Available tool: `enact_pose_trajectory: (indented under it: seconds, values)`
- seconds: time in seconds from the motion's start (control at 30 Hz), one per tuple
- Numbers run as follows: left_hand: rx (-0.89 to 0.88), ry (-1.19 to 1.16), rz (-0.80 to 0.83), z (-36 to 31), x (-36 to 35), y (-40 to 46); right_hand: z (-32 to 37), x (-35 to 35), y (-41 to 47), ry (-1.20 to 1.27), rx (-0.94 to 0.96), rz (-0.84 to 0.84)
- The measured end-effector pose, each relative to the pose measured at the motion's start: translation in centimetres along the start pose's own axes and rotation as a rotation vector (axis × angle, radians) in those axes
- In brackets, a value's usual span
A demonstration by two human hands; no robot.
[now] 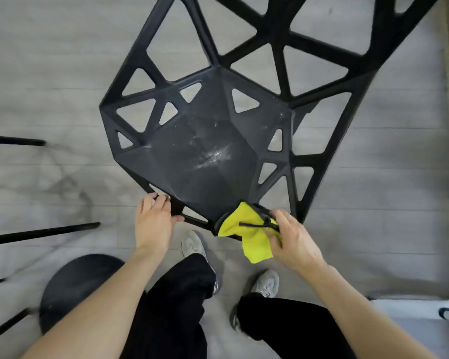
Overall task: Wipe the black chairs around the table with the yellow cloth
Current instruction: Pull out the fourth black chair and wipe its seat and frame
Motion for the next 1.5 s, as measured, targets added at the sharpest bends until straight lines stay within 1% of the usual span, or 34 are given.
enact_pose_trajectory:
  seconds: [0.1,0.13,0.2,0.27,0.33,0.4,0.43,0.47,0.5,0.53,0.57,0.6,0.63,0.7,0.73,0.83,0.9,0.93,1.0,1.03,1.07,1.13,1.2,1.23,1.3,1.4,1.43,1.47,1.5]
  values:
    - [-0.006,-0.035,-0.032,-2.1,0.7,0.1,0.0,3.0,1.5,0.037,-0.099,-0.127]
    - [-0.03,-0.033,-0.031,-3.1,1.0,0.1,0.5,4.4,2.2,0.047,-0.144,-0.153]
    - [-0.105,-0.036,-0.047,-5.6,1.9,0.5,2.4,7.3,3.5,0.03,-0.165,-0.223]
    - [-0.188,-0.041,-0.062,-7.9,2.6,0.9,5.2,9.4,5.0,-0.046,-0.086,-0.293]
    - [-0.275,-0.051,-0.083,-9.5,2.9,0.8,7.9,10.5,6.1,-0.178,0.064,-0.349]
    - [-0.351,-0.09,-0.165,-9.9,3.7,0.2,9.4,10.4,6.6,-0.33,0.237,-0.416]
    - [-0.372,-0.145,-0.231,-9.4,4.3,0.0,9.3,9.7,6.5,-0.4,0.295,-0.405]
    - [-0.369,-0.212,-0.306,-8.5,5.0,0.1,8.8,8.6,6.3,-0.456,0.32,-0.338]
    - [-0.344,-0.261,-0.38,-7.3,5.5,0.5,7.8,7.1,6.1,-0.499,0.311,-0.204]
    - [-0.3,-0.28,-0.456,-5.9,5.9,1.1,6.5,5.6,6.0,-0.532,0.255,-0.039]
    - [-0.247,-0.281,-0.525,-4.5,5.9,2.2,5.3,4.5,6.0,-0.565,0.182,0.089]
    - [-0.196,-0.284,-0.584,-3.1,6.0,3.7,4.6,3.8,6.3,-0.569,0.144,0.115]
    - [-0.155,-0.287,-0.623,-1.7,6.1,5.4,4.1,3.4,7.2,-0.543,0.144,0.047]
    - [-0.089,-0.264,-0.659,0.5,6.4,9.0,3.7,2.4,9.4,-0.49,0.152,-0.144]
    - [-0.058,-0.227,-0.671,1.2,6.5,10.7,3.7,1.3,10.4,-0.51,0.122,-0.166]
    - [-0.014,-0.105,-0.69,2.7,7.2,15.3,2.8,-3.0,11.3,-0.625,0.042,-0.128]
    - [0.031,-0.061,-0.704,3.3,7.8,18.1,2.2,-3.9,11.0,-0.619,0.048,-0.13]
    - [0.088,-0.065,-0.688,3.6,8.1,19.3,2.0,-4.0,10.9,-0.601,0.075,-0.118]
    - [0.191,-0.148,-0.589,3.7,8.1,21.3,1.5,-3.7,11.8,-0.59,0.109,-0.117]
    - [0.237,-0.194,-0.555,3.8,7.9,21.8,1.1,-3.1,13.9,-0.607,0.125,-0.137]
    - [0.26,-0.226,-0.558,3.8,7.5,22.1,0.8,-2.1,16.8,-0.623,0.136,-0.174]
    - [0.247,-0.241,-0.632,3.8,7.2,22.1,1.0,0.6,23.4,-0.621,0.081,-0.225]
    - [0.236,-0.239,-0.66,3.8,7.4,22.0,2.1,1.8,27.2,-0.614,0.017,-0.237]
    - [0.232,-0.255,-0.649,3.7,7.6,21.8,2.5,1.1,27.2,-0.609,0.011,-0.231]
    - [0.219,-0.287,-0.633,3.5,8.0,21.4,3.4,-1.5,22.9,-0.619,0.084,-0.165]
    - [0.213,-0.278,-0.655,3.7,7.7,21.4,3.9,-4.7,13.2,-0.527,0.332,0.025]
    - [0.21,-0.271,-0.673,3.8,7.4,21.6,3.7,-4.3,12.7,-0.5,0.351,0.07]
    - [0.206,-0.268,-0.686,3.9,7.1,21.9,3.6,-3.5,14.2,-0.51,0.352,0.081]
    - [0.199,-0.27,-0.691,3.9,6.9,22.2,3.6,-2.6,17.2,-0.547,0.344,0.03]
Point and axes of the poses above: each hand's wrist, its own y-axis towards the middle knuckle, its own x-axis out of the back of the hand, z = x × y, the point moved 2 cm from there along y, towards the middle knuckle, and after that the axes turned 10 degrees about y, right-handed, at the moved point
